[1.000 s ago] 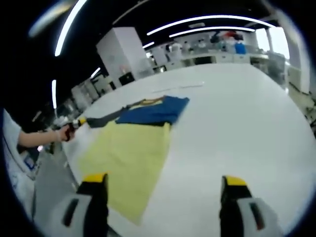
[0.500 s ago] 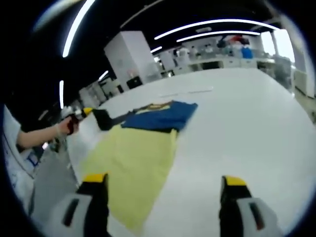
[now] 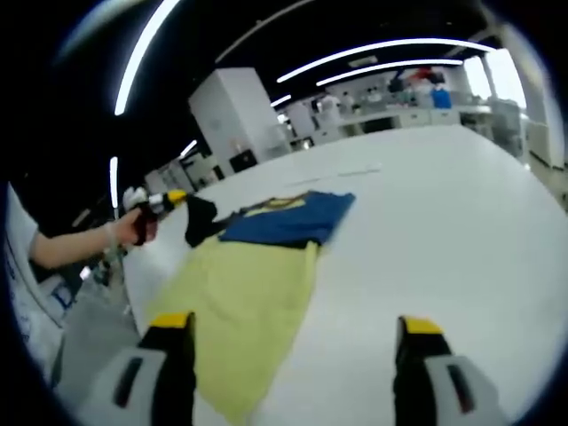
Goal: Fold the garment on the visible template until the final outline fits inside the template.
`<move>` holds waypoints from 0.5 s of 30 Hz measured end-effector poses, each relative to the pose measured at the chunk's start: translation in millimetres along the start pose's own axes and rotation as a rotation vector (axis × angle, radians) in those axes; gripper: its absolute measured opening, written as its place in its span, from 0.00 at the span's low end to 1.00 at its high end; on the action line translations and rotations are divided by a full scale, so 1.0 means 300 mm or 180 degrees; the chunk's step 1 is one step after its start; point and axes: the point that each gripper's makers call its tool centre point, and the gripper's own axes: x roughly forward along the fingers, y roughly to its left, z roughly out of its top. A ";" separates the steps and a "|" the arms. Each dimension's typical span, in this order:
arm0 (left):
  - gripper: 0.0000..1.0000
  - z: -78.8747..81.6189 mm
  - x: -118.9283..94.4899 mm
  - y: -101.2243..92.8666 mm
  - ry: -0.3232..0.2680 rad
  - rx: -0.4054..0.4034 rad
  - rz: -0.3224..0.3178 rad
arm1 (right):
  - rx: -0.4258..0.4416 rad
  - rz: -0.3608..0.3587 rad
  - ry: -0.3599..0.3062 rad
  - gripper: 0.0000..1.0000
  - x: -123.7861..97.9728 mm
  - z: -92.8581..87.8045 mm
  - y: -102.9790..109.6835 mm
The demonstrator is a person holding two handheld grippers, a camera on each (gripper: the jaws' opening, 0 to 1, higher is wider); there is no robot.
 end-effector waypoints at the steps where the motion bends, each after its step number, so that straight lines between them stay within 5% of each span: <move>1: 0.00 -0.009 0.024 -0.017 0.0021 -0.0025 -0.0034 | 0.0015 -0.0004 -0.0013 0.93 0.001 -0.002 -0.008; 15: 0.00 -0.192 0.273 -0.249 0.0411 -0.0068 -0.0480 | 0.0175 -0.0077 -0.0086 0.92 -0.017 -0.024 -0.045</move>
